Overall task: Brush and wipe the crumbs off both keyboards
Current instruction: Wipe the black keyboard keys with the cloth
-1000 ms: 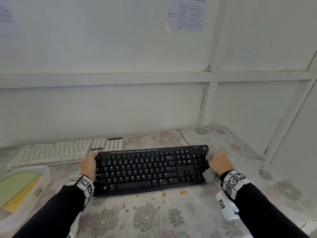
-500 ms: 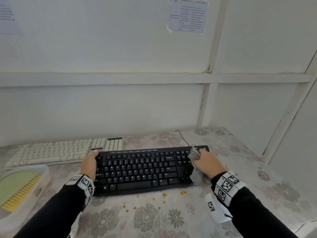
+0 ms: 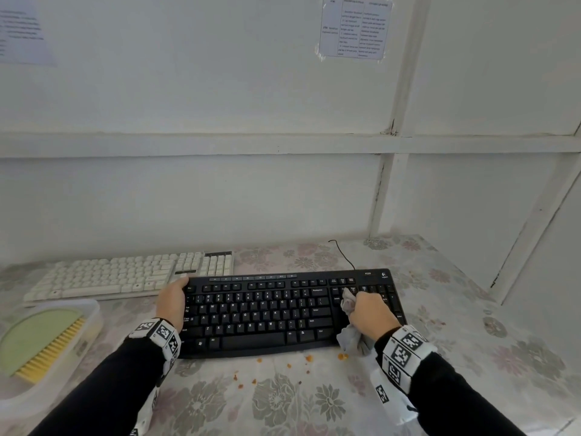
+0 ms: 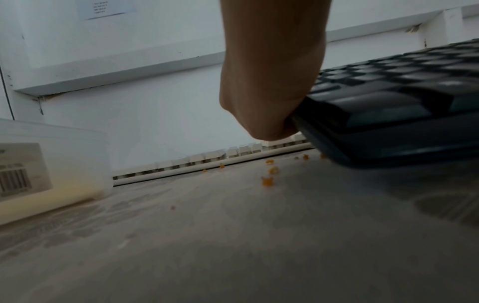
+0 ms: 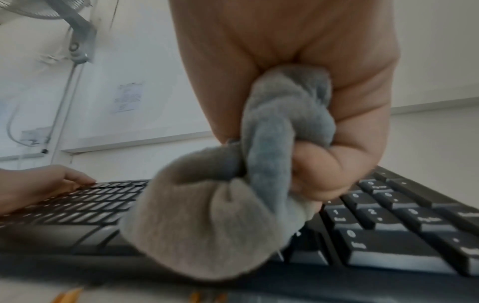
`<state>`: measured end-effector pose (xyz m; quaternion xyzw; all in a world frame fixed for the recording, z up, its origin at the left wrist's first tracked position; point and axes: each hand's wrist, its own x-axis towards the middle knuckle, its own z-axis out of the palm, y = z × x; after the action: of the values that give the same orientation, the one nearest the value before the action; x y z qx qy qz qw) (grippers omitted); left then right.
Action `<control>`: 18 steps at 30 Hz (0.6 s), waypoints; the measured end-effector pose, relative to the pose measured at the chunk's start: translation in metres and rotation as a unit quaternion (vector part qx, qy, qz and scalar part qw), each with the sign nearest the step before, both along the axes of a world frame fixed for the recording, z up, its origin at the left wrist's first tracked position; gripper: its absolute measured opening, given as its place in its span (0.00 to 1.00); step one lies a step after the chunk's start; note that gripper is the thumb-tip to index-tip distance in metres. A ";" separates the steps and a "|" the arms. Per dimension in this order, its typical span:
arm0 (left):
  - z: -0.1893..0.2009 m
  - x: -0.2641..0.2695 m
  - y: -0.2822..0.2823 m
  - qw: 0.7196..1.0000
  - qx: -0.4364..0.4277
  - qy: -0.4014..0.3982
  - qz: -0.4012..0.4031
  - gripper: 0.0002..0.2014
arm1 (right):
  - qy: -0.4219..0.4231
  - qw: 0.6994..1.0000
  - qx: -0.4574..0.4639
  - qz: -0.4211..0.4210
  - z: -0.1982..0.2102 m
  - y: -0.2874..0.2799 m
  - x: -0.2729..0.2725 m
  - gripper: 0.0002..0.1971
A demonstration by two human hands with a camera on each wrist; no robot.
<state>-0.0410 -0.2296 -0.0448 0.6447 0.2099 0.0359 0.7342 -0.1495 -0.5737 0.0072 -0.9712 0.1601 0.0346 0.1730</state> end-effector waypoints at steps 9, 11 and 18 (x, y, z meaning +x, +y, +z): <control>0.005 -0.003 -0.007 1.000 -0.014 -0.003 -0.010 0.16 | 0.061 0.997 0.022 0.035 0.026 0.001 -0.019 0.16; 0.003 -0.003 -0.007 1.000 -0.017 -0.013 -0.013 0.15 | -0.041 0.997 0.058 0.039 0.028 0.003 -0.008 0.11; 0.003 -0.003 -0.007 0.999 -0.035 -0.022 -0.016 0.14 | -0.089 0.992 0.073 0.058 0.022 0.025 0.025 0.14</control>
<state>-0.0440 -0.2367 -0.0423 0.6209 0.1847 0.0306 0.7612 -0.1247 -0.5491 0.0296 -0.9628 0.0841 -0.0305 0.2551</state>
